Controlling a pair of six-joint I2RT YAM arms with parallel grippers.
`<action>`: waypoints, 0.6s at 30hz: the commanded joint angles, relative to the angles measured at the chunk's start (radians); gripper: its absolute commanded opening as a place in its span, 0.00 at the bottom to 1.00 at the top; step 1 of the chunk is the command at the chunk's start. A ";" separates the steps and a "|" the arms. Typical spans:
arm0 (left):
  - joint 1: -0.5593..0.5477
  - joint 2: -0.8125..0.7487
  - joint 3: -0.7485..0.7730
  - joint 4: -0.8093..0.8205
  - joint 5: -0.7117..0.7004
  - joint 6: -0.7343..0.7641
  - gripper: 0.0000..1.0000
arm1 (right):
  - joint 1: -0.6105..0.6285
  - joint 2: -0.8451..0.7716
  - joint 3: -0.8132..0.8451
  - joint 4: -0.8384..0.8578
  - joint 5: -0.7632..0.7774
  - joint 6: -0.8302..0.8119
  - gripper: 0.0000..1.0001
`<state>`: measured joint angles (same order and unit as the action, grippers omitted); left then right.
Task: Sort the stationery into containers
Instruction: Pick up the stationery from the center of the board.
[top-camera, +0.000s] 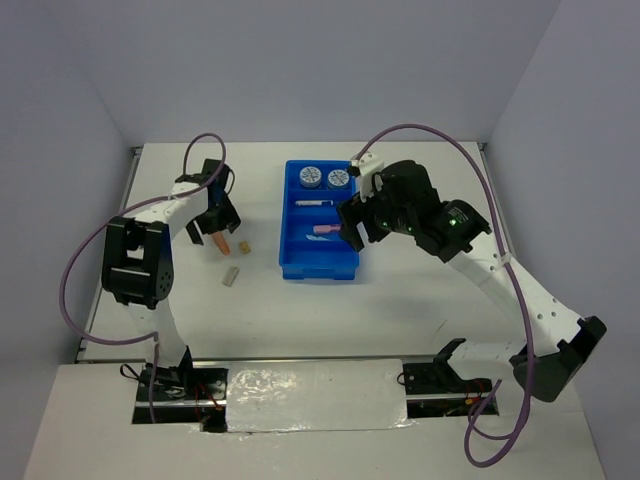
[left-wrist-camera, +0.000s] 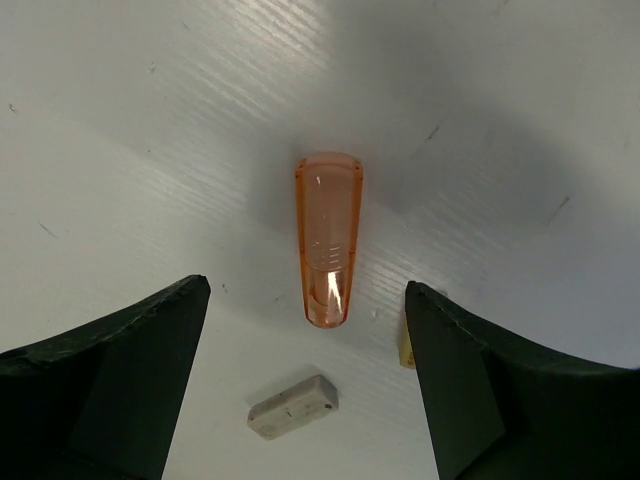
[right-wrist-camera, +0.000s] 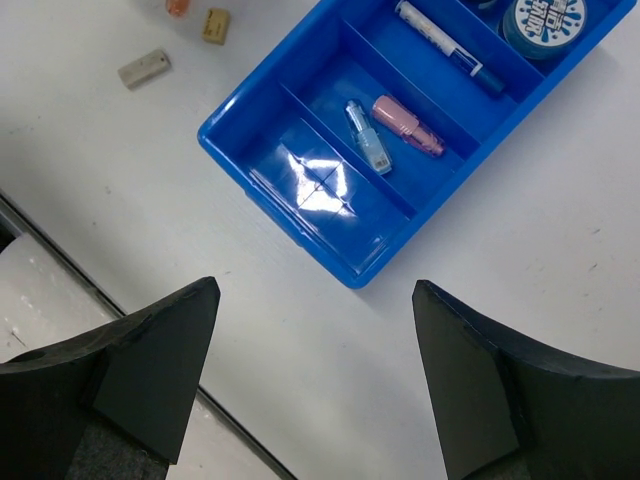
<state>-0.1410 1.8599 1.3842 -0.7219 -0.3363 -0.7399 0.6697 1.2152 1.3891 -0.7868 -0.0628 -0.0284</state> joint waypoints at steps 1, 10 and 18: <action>0.023 0.021 -0.030 0.070 0.036 0.027 0.92 | -0.002 0.017 0.040 0.014 -0.025 0.010 0.86; 0.038 0.048 -0.122 0.180 0.068 0.043 0.39 | -0.002 0.052 0.099 -0.017 -0.026 -0.004 0.86; 0.047 -0.159 -0.175 0.239 0.139 0.092 0.25 | -0.002 0.083 0.143 -0.022 -0.035 -0.015 0.86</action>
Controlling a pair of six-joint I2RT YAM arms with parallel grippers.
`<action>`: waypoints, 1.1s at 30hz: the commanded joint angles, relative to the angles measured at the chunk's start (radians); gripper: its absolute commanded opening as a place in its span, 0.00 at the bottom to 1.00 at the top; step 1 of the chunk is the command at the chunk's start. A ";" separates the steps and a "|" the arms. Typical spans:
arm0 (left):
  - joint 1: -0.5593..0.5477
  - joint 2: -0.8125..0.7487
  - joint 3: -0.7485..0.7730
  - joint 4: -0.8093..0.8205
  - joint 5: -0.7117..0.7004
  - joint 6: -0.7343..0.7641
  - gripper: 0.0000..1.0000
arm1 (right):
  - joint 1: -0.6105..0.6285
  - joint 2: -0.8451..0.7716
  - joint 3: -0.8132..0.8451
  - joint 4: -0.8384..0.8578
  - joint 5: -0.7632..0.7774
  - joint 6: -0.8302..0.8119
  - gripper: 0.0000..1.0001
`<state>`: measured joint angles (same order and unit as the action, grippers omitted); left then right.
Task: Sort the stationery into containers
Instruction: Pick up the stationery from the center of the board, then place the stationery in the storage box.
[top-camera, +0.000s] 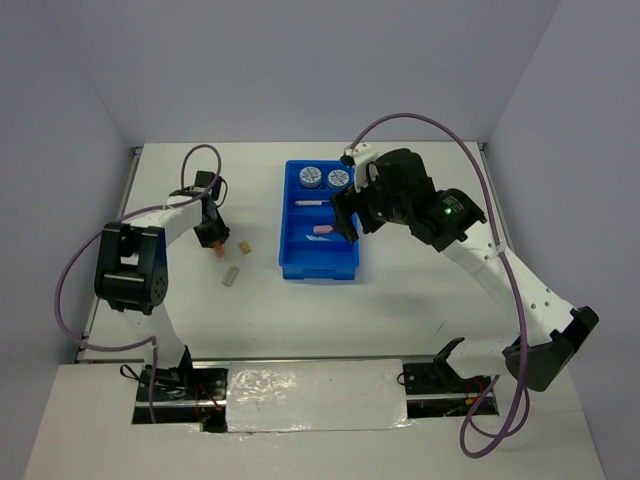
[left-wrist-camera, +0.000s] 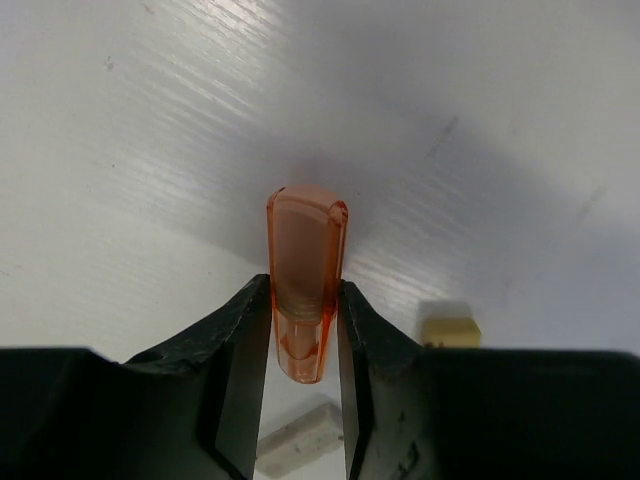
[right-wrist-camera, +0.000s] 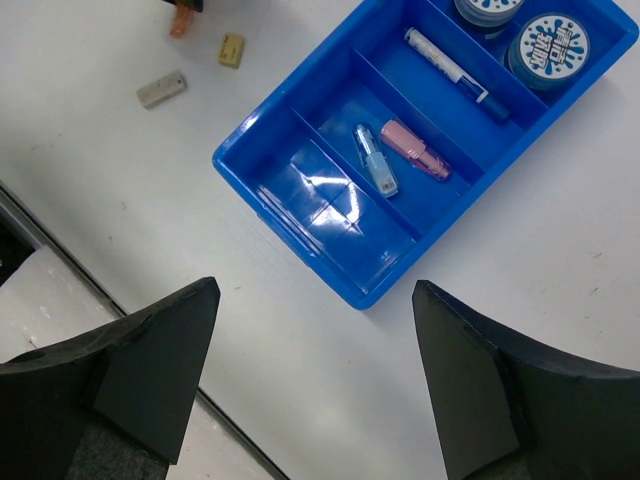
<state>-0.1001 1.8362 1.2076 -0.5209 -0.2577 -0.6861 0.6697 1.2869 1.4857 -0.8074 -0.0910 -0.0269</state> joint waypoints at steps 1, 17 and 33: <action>0.002 -0.176 -0.005 0.057 0.098 0.049 0.24 | -0.002 0.009 0.047 -0.001 -0.001 -0.016 0.86; -0.320 -0.082 0.334 0.337 0.442 0.304 0.37 | -0.005 -0.024 0.044 0.002 0.068 -0.015 0.86; -0.434 0.179 0.475 0.214 0.523 0.528 0.49 | -0.009 -0.184 -0.097 -0.032 0.120 0.004 0.86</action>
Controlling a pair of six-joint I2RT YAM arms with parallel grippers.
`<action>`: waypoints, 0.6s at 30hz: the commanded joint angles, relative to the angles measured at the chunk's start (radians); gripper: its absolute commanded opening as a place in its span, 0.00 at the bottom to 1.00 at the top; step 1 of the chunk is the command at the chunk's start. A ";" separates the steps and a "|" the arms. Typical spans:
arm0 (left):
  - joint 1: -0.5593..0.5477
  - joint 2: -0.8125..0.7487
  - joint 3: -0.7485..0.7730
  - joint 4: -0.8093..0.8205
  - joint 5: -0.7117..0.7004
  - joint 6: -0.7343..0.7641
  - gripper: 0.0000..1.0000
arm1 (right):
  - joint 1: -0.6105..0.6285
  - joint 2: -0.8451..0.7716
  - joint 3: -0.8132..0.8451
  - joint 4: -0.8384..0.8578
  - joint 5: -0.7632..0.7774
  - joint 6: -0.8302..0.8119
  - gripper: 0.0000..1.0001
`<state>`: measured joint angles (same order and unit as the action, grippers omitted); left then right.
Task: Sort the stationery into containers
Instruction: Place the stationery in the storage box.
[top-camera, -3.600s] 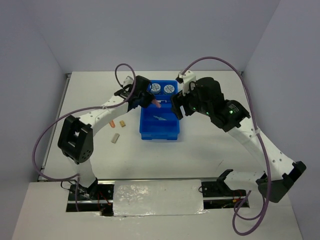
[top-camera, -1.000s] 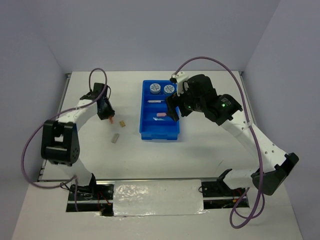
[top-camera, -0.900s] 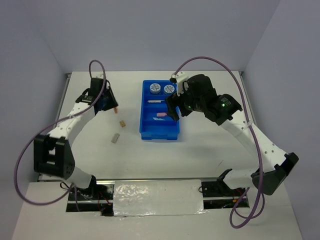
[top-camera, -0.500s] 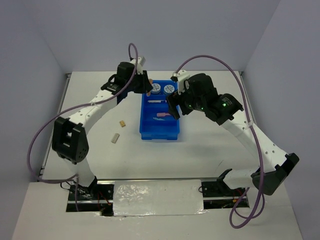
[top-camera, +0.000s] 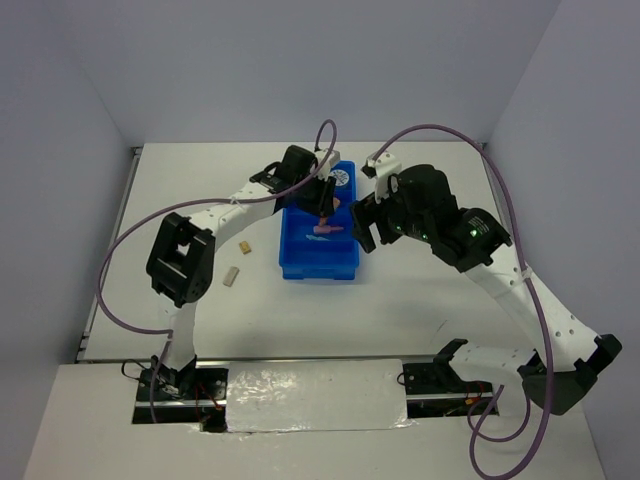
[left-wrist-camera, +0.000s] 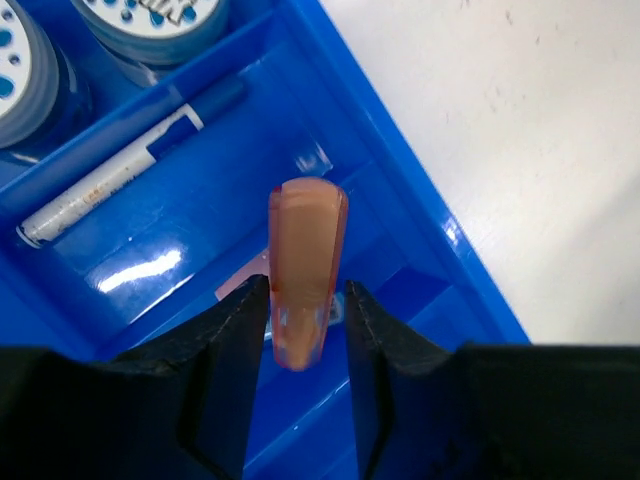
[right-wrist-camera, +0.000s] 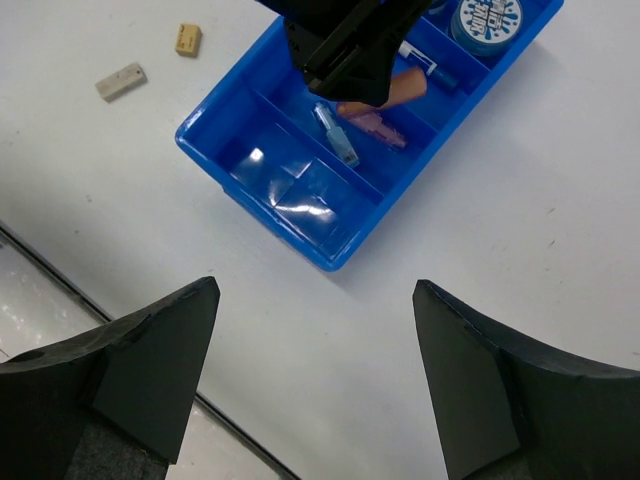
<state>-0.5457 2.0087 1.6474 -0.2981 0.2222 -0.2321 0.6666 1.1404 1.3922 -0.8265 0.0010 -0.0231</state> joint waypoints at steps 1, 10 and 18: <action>0.012 0.005 0.025 -0.003 0.045 0.076 0.50 | -0.005 -0.039 -0.005 -0.013 0.030 0.000 0.86; 0.010 -0.030 -0.043 0.004 -0.007 0.039 0.76 | -0.005 -0.039 -0.002 -0.016 0.031 -0.001 0.86; 0.010 -0.375 -0.109 0.015 -0.304 -0.163 0.99 | -0.009 -0.013 -0.002 0.015 0.008 0.005 0.86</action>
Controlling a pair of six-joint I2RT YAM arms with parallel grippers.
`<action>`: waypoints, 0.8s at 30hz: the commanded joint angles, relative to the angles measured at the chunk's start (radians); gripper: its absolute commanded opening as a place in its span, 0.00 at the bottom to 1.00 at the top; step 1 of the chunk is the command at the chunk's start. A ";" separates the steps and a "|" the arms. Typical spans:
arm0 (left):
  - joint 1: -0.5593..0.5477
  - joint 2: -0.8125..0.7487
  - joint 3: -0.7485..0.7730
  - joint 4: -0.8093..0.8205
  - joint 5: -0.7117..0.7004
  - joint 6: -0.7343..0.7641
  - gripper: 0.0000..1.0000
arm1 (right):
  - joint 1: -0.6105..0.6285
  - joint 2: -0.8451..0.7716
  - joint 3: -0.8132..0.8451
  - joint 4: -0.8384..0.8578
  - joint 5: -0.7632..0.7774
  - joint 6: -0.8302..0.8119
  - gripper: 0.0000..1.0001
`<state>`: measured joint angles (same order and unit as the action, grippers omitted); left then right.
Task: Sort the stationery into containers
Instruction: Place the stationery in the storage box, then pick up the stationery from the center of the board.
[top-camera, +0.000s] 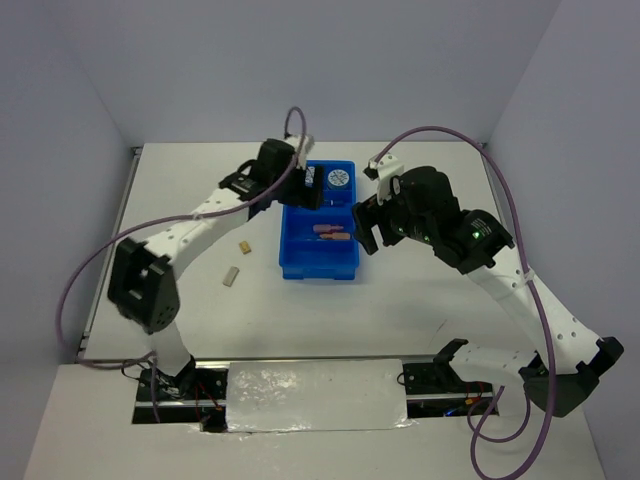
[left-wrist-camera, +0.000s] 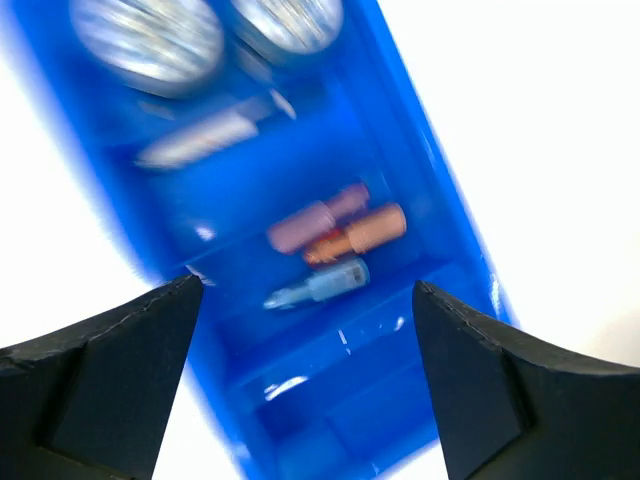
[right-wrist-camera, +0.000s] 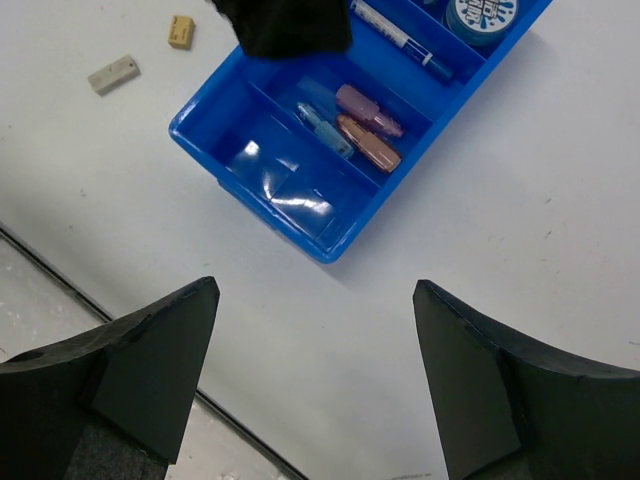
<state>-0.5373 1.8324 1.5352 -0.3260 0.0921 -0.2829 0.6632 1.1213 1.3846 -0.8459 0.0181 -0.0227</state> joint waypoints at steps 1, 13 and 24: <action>0.005 -0.258 -0.012 0.009 -0.322 -0.148 0.99 | -0.005 0.009 0.005 0.044 -0.012 0.007 0.87; 0.206 -0.481 -0.487 -0.292 -0.352 -0.268 0.90 | -0.004 0.074 0.016 0.087 -0.079 -0.003 0.87; 0.206 -0.361 -0.635 -0.245 -0.259 -0.233 0.89 | -0.004 0.112 0.022 0.120 -0.159 0.018 0.86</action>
<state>-0.3305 1.4395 0.9176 -0.5934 -0.1764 -0.5247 0.6632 1.2415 1.3846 -0.7811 -0.1074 -0.0151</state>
